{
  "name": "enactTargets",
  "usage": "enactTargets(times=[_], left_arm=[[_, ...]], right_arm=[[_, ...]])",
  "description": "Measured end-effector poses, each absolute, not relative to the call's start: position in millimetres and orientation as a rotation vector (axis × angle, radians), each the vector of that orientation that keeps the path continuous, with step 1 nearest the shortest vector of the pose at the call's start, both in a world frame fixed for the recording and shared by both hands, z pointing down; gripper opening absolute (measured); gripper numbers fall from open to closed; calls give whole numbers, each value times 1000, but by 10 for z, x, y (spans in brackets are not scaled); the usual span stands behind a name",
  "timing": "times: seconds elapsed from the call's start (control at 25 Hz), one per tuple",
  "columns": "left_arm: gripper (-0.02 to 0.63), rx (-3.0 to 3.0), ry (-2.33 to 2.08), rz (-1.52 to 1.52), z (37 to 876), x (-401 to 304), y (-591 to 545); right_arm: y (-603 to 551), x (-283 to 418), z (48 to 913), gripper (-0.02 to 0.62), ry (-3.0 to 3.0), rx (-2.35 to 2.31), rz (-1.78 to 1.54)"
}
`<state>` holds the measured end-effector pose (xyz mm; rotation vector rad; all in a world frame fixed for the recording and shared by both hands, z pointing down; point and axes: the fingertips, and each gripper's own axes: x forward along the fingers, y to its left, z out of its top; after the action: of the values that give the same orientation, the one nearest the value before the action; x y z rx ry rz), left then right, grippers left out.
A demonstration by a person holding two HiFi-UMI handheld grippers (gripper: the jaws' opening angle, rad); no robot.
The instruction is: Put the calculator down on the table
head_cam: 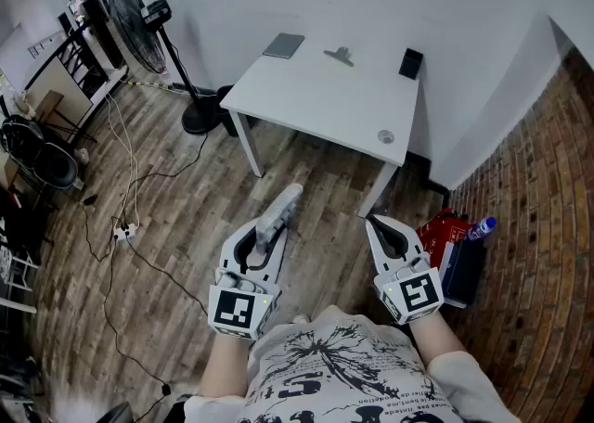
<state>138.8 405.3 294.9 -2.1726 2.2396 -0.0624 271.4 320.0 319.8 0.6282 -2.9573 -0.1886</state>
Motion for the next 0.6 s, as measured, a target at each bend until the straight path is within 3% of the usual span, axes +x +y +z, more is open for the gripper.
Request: enactTargets(times=[0.16,0.6], left_arm=[[145,-2189,2257,-186,3047,1280,4121],[145,-2223,2224,-115,3137,915,4253]], right_arm=[[3250,2638,3220,12,-2950,626,-186],[3322,2346,3294,15,-2957,730,-80]])
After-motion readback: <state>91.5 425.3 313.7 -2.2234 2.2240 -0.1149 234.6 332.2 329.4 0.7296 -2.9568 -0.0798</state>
